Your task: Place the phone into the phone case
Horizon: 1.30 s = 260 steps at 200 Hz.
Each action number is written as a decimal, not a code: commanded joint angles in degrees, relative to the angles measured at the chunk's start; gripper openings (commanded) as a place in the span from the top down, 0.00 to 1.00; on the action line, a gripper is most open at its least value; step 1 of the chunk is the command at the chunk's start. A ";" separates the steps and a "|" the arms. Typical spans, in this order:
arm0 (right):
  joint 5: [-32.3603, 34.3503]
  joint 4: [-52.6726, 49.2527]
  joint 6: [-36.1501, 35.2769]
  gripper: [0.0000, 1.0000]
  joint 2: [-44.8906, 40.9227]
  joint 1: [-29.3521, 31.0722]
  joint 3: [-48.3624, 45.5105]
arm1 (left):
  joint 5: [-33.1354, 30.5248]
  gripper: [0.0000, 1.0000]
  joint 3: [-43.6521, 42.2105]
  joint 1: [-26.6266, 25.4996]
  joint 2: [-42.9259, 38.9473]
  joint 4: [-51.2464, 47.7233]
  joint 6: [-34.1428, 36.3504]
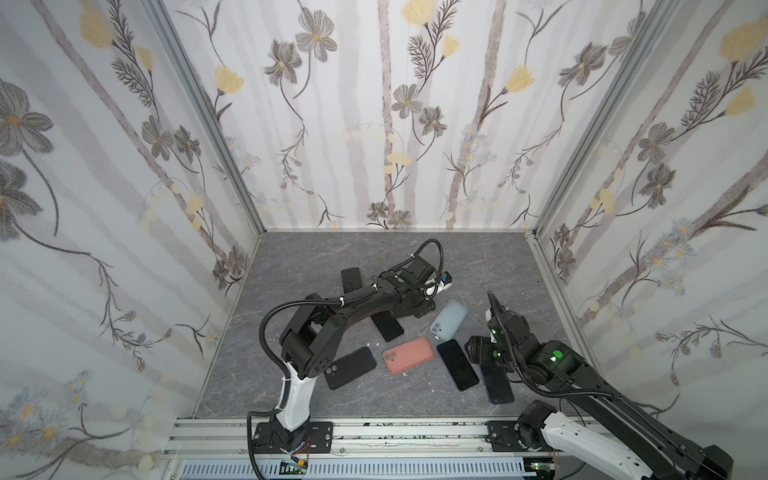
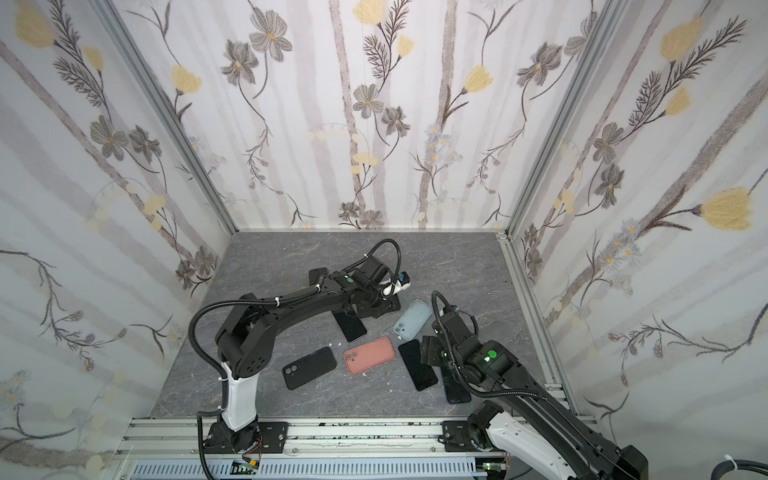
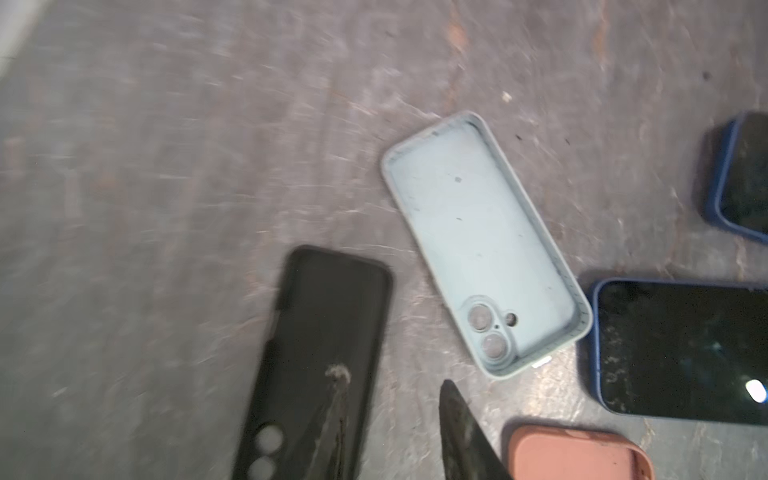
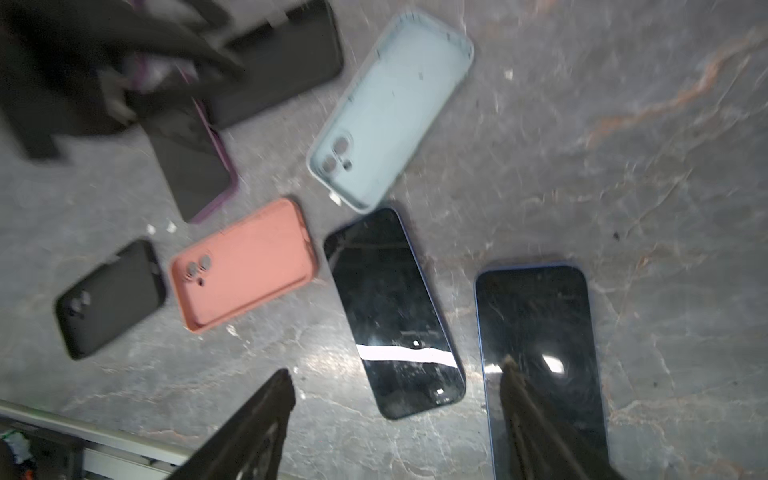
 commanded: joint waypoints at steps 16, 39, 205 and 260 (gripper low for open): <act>1.50 5.10 6.51 0.09 3.83 6.25 -5.09 | -6.01 0.58 -8.14 1.64 -12.98 6.07 -17.48; 3.60 7.18 7.96 0.04 8.33 11.24 -6.06 | -4.12 0.46 -16.82 2.29 -21.83 9.59 -24.94; 4.34 10.26 2.21 0.00 28.37 12.06 -1.07 | -8.22 0.24 -38.56 4.19 -45.15 20.37 -25.63; 4.45 10.55 2.24 0.01 30.50 11.72 -1.21 | -7.07 0.23 -39.26 4.11 -46.61 20.90 -25.57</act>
